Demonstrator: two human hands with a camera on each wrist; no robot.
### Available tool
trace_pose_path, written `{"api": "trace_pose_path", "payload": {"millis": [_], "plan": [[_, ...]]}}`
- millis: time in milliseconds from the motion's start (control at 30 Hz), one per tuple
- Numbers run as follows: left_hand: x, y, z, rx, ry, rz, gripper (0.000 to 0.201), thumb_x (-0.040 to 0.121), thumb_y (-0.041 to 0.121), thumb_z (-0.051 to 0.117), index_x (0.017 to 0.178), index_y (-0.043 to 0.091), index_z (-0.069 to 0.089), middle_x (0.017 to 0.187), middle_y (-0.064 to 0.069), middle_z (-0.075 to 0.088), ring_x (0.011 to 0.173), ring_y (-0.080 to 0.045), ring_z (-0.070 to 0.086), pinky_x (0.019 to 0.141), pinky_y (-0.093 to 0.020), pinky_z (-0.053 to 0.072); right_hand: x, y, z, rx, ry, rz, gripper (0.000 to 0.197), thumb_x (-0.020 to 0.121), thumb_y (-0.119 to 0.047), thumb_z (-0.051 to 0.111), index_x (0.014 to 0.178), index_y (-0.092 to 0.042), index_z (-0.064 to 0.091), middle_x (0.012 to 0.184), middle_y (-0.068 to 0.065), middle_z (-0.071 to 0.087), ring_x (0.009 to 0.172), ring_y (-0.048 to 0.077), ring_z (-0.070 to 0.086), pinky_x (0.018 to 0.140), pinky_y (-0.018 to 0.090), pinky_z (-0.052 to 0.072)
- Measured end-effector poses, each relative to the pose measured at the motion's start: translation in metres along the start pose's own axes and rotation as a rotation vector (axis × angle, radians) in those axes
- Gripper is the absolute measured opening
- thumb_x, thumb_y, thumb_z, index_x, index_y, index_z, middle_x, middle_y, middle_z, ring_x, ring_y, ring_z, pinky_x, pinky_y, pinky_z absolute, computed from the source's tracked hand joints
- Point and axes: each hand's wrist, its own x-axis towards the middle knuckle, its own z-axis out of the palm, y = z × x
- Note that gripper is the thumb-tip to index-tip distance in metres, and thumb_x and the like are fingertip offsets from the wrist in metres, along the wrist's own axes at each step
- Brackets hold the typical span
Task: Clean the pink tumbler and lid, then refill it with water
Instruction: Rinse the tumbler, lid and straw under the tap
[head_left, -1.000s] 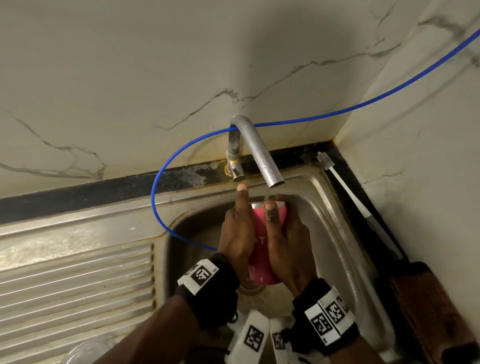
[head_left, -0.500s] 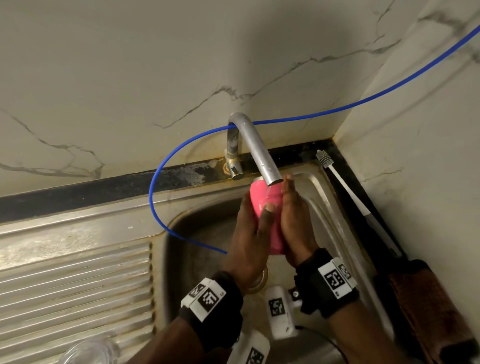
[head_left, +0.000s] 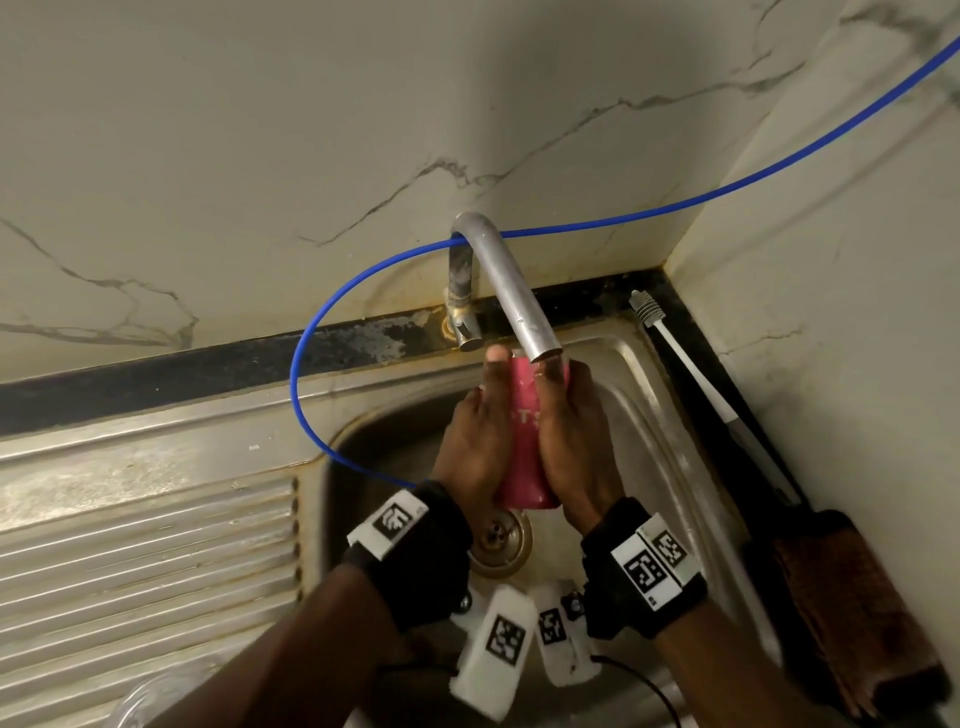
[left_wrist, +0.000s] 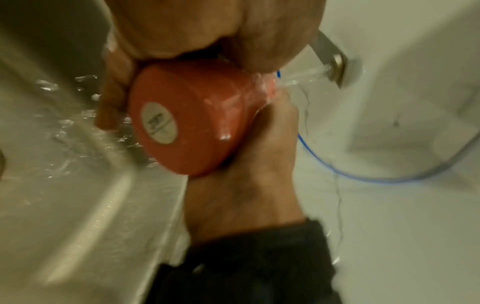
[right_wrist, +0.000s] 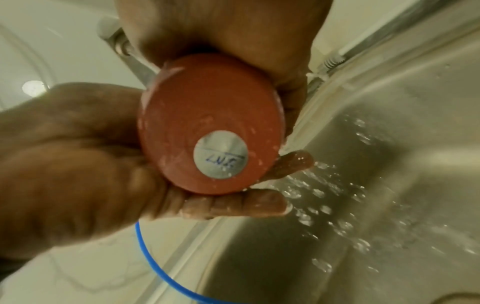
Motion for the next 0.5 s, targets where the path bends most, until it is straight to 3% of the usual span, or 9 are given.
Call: {"api": "trace_pose_path", "payload": {"millis": [100, 167, 267, 367, 433, 500], "plan": [[0.004, 0.018, -0.002, -0.078, -0.040, -0.131, 0.085, 0.093, 0.089, 0.028, 0.127, 0.022, 0.068, 0.111, -0.013, 0.081, 0.100, -0.030, 0.079, 0.086, -0.049, 0.062, -0.004, 0.000, -0.001, -0.015, -0.035, -0.046, 0.048, 0.097, -0.066, 0.033, 0.121, -0.028, 0.049, 0.098, -0.002, 0.066, 0.076, 0.004, 0.070, 0.060, 0.021, 0.056], [0.004, 0.021, -0.002, -0.078, -0.032, -0.135, 0.084, 0.094, 0.087, 0.026, 0.126, 0.022, 0.068, 0.112, -0.014, 0.080, 0.100, -0.030, 0.079, 0.084, -0.048, 0.062, -0.002, 0.001, -0.001, 0.030, -0.056, -0.041, 0.051, 0.095, -0.067, 0.034, 0.121, -0.026, 0.050, 0.097, 0.002, 0.068, 0.075, 0.011, 0.072, 0.062, 0.028, 0.059], [-0.004, 0.016, 0.004, -0.048, -0.029, 0.023, 0.065, 0.105, 0.073, 0.029, 0.132, 0.025, 0.063, 0.115, -0.010, 0.080, 0.102, -0.026, 0.079, 0.089, -0.049, 0.064, 0.008, 0.003, -0.003, 0.172, -0.087, 0.066, 0.053, 0.103, -0.064, 0.033, 0.128, -0.022, 0.055, 0.103, 0.012, 0.071, 0.078, 0.019, 0.075, 0.062, 0.031, 0.060], [-0.011, 0.003, 0.006, 0.032, -0.068, 0.178, 0.050, 0.106, 0.057, 0.046, 0.150, 0.033, 0.044, 0.136, -0.004, 0.068, 0.115, -0.020, 0.075, 0.096, -0.051, 0.063, 0.015, 0.005, -0.008, 0.362, -0.116, 0.201, 0.055, 0.104, -0.066, 0.032, 0.126, -0.026, 0.064, 0.102, 0.011, 0.078, 0.086, 0.024, 0.078, 0.068, 0.039, 0.062], [-0.010, -0.004, 0.005, 0.075, -0.118, 0.212, 0.075, 0.096, 0.051, 0.066, 0.160, 0.038, 0.028, 0.143, 0.003, 0.060, 0.122, -0.019, 0.070, 0.098, -0.050, 0.062, 0.017, 0.006, -0.010, 0.460, -0.129, 0.245, 0.050, 0.105, -0.064, 0.031, 0.120, -0.030, 0.066, 0.095, 0.005, 0.080, 0.086, 0.023, 0.078, 0.073, 0.043, 0.063], [-0.010, -0.007, 0.002, 0.112, -0.128, 0.239, 0.098, 0.083, 0.046, 0.080, 0.161, 0.044, 0.021, 0.142, 0.007, 0.059, 0.122, -0.016, 0.069, 0.098, -0.049, 0.062, 0.016, 0.008, -0.010, 0.514, -0.144, 0.260, 0.047, 0.105, -0.062, 0.032, 0.119, -0.032, 0.065, 0.097, 0.005, 0.079, 0.089, 0.023, 0.077, 0.077, 0.044, 0.063]]}}
